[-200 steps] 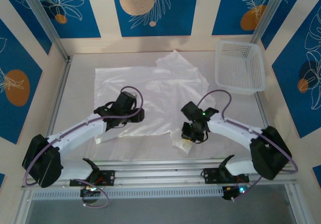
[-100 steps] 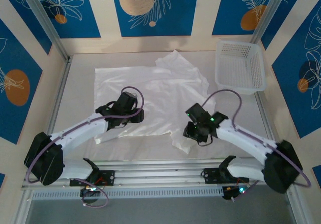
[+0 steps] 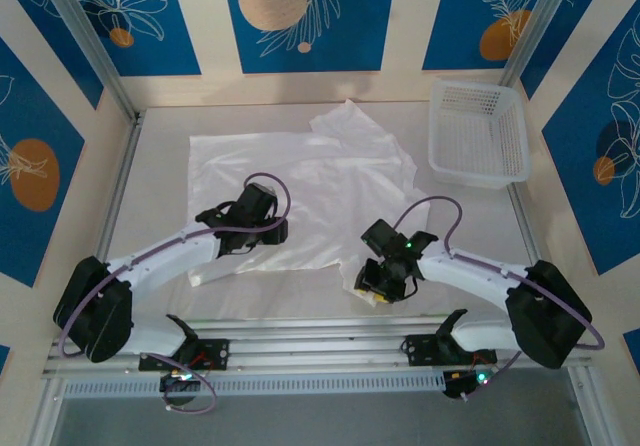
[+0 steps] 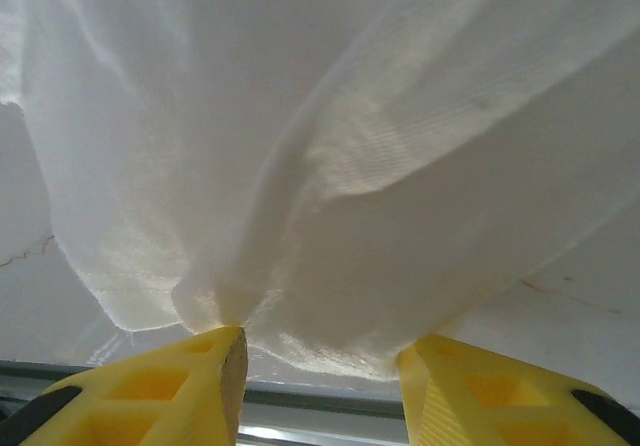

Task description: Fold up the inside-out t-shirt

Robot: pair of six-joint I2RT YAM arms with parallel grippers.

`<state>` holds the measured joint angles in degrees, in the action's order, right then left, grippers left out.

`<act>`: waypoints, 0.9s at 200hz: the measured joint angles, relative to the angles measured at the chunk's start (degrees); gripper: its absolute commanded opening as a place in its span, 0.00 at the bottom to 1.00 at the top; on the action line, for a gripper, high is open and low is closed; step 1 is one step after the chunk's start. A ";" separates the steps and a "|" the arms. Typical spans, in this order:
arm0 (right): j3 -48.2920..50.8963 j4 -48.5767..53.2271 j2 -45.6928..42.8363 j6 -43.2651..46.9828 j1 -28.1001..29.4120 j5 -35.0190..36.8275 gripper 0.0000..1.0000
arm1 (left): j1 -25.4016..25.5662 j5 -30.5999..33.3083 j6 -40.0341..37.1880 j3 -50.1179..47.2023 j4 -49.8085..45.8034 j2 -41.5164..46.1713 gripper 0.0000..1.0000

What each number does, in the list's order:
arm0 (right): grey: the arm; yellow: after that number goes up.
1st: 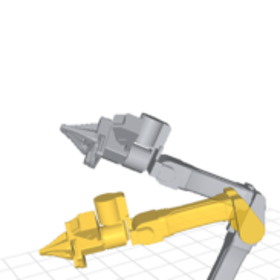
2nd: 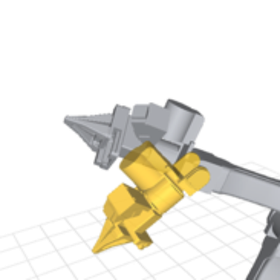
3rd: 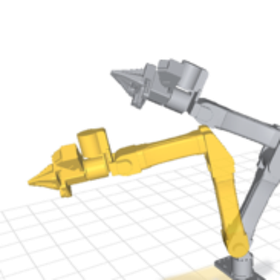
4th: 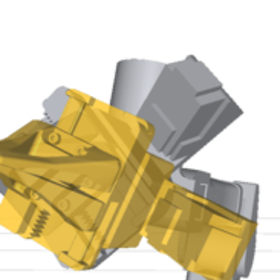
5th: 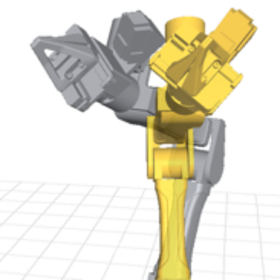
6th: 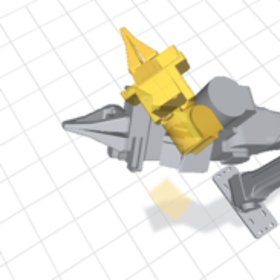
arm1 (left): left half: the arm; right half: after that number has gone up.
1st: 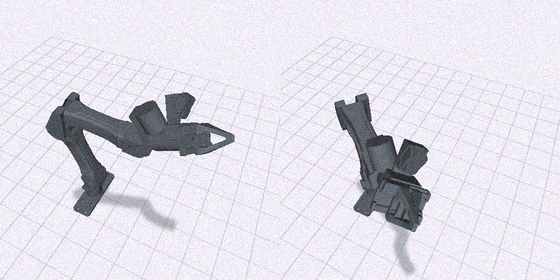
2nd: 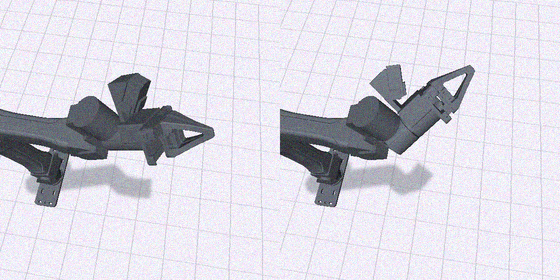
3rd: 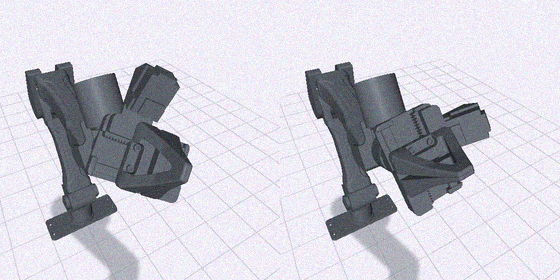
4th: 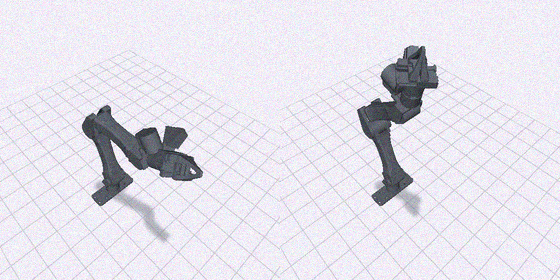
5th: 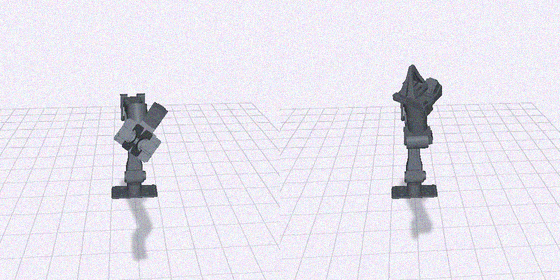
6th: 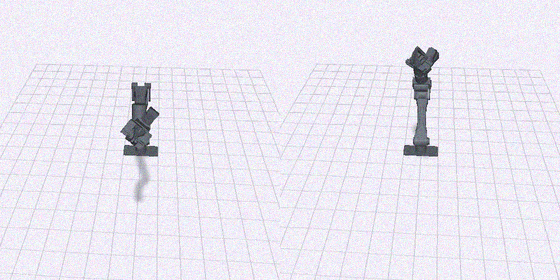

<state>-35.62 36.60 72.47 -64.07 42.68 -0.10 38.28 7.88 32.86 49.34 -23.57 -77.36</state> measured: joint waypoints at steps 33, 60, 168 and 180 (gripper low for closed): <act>-0.02 -0.44 0.52 -0.07 0.13 0.04 0.28 | 0.00 0.20 0.00 0.00 0.00 -0.02 0.54; 0.00 -1.16 0.52 -0.46 0.13 0.28 0.08 | 0.00 0.17 0.00 0.00 0.02 -0.20 0.54; -0.72 6.36 -17.44 -2.23 0.13 12.92 0.00 | 0.00 2.29 0.11 -0.28 -0.02 -0.11 0.54; -0.72 7.52 -21.05 -2.58 0.04 15.21 0.00 | 0.00 3.43 0.33 -0.92 0.00 1.36 0.54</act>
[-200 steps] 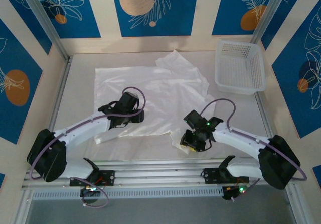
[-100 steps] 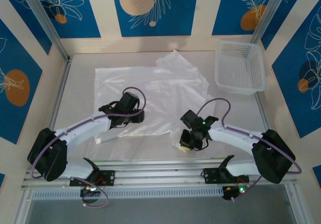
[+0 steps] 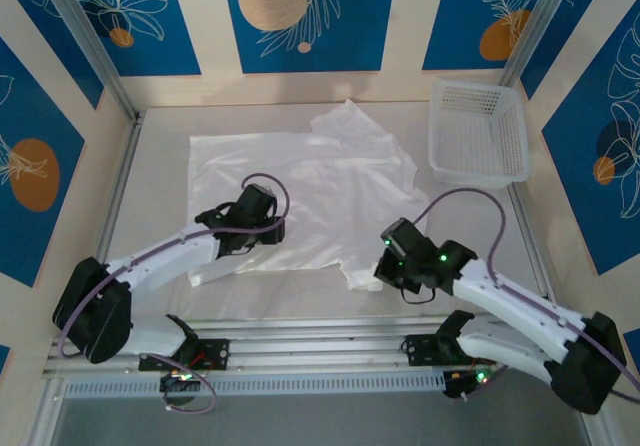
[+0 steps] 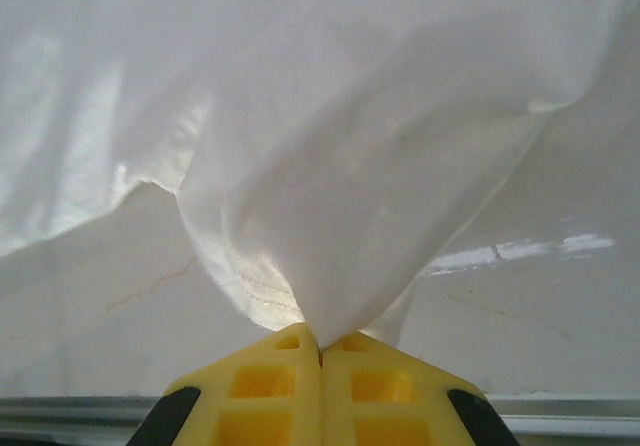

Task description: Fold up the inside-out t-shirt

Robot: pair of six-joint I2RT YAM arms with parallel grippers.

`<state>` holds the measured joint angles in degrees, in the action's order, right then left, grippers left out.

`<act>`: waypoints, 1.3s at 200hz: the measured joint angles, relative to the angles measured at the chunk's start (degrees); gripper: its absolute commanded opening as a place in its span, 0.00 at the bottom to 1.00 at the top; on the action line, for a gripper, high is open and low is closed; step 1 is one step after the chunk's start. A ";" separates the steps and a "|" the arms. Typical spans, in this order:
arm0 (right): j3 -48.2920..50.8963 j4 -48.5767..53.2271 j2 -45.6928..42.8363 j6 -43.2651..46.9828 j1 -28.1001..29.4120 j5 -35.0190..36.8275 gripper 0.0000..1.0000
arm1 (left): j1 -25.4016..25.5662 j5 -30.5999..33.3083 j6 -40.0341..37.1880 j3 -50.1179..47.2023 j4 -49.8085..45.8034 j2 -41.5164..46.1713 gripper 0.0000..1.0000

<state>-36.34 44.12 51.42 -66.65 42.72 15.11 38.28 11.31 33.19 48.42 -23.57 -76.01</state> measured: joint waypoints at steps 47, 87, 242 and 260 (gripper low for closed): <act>0.00 3.43 -5.07 0.11 -1.07 4.35 0.00 | -0.02 6.38 2.99 -3.04 -0.94 8.70 0.56; -2.56 -0.04 -2.73 3.82 -1.95 4.17 0.00 | -0.24 11.87 6.67 -6.12 -4.37 14.97 0.56; -2.86 -7.50 -0.20 9.07 -12.66 -0.57 0.00 | -26.36 6.21 19.76 -21.20 -18.67 22.88 0.49; -2.16 -7.87 -0.22 9.35 -13.44 -1.33 0.00 | -28.70 1.73 19.17 -22.95 -15.04 21.09 0.44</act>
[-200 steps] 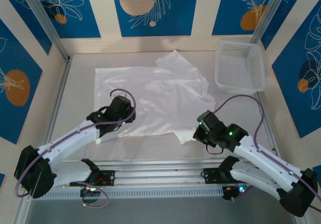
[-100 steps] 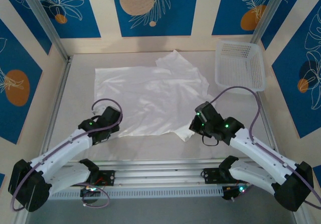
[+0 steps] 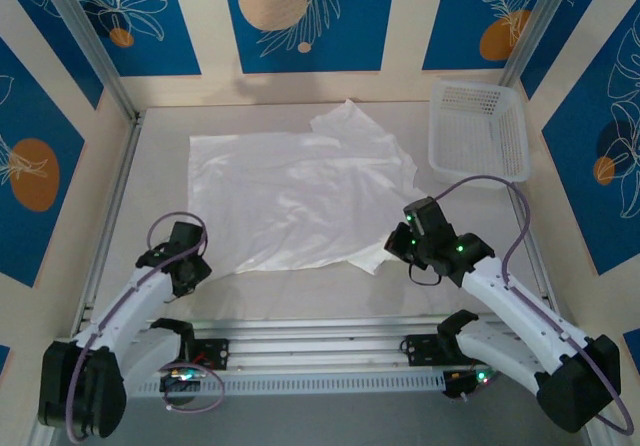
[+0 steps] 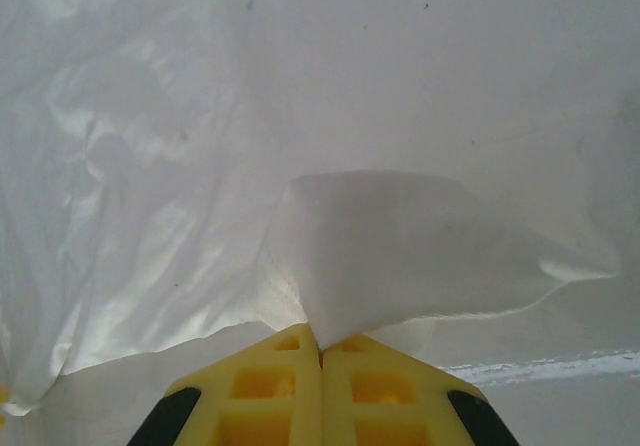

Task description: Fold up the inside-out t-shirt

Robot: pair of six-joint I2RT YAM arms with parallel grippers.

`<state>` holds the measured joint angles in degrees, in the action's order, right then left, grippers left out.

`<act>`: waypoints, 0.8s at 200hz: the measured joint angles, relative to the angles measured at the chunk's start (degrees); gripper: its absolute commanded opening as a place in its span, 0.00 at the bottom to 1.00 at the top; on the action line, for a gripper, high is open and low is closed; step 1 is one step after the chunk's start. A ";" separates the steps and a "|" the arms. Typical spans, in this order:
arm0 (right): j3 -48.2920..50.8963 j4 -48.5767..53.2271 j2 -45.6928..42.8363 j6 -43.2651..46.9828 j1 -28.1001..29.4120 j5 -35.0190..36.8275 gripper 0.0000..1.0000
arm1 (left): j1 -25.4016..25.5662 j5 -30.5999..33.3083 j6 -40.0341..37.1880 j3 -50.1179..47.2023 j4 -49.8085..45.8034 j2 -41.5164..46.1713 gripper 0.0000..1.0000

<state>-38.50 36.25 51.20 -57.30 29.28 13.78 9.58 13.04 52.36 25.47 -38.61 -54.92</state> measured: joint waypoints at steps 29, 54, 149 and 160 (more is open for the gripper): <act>1.40 -0.52 -0.48 0.20 -1.20 -0.94 0.00 | -1.31 -4.72 -0.15 -1.03 3.80 -2.29 0.19; 2.38 -0.72 -1.68 0.20 -1.99 -1.79 0.00 | -1.51 -5.79 -0.46 -0.98 5.31 -2.43 0.10; -2.47 -1.14 -1.22 6.86 -14.75 -3.54 0.00 | -4.72 -2.89 -6.49 10.45 2.21 -0.81 0.00; -3.63 -2.03 -0.17 8.15 -17.59 -4.35 0.00 | -6.16 -2.73 -7.54 12.83 3.06 -3.02 0.00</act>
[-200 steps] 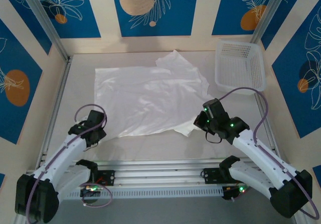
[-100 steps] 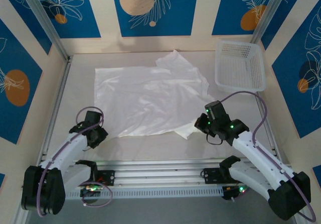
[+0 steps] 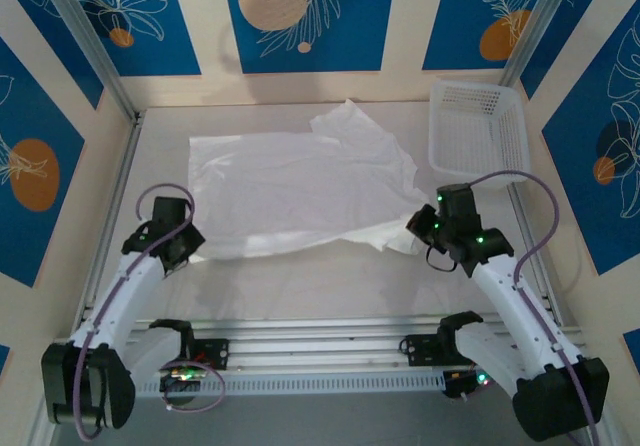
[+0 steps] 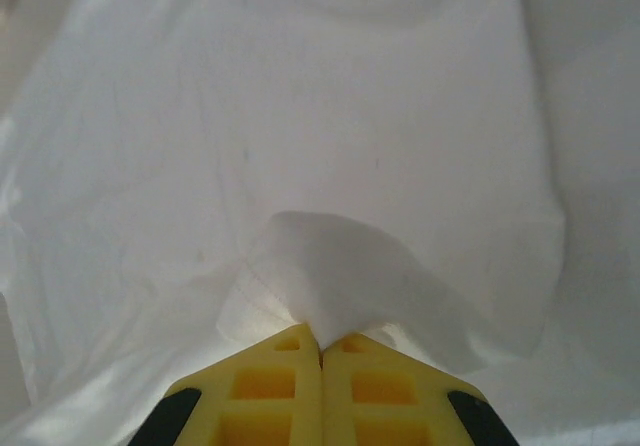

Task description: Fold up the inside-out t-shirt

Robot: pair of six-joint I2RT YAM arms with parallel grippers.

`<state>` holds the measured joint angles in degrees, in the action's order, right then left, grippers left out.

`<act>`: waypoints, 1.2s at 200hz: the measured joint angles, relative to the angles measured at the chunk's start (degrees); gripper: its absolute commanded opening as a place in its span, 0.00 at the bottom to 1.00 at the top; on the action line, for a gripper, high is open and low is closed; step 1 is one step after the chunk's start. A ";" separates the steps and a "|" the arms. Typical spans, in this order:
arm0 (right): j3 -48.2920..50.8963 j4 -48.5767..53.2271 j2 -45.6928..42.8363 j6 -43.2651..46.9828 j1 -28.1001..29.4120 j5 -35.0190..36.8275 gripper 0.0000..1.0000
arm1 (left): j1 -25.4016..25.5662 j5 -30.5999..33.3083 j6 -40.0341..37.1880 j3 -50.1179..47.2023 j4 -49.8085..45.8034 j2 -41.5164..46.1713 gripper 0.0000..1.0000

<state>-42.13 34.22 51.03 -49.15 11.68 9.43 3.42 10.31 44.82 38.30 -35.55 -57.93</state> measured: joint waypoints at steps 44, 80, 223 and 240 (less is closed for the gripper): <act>-0.87 -3.85 5.81 2.03 -3.48 -5.53 0.00 | -2.56 -1.14 -1.90 4.52 5.01 -12.35 0.00; -0.87 -5.29 7.13 2.56 -3.48 -7.85 0.00 | -2.91 -1.95 -1.84 5.44 8.83 -18.51 0.11; -0.87 -7.85 9.92 2.51 -2.23 -9.51 0.00 | -3.48 -2.16 -2.27 1.92 10.78 -17.97 0.35; -0.90 -7.87 10.27 2.54 -1.75 -9.49 0.00 | -3.58 -3.13 -2.34 1.31 11.30 -19.43 0.36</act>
<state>-43.03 26.35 61.30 -46.61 9.93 -0.05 -0.16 7.18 42.48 39.62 -24.25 -77.36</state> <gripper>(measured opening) 0.046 0.353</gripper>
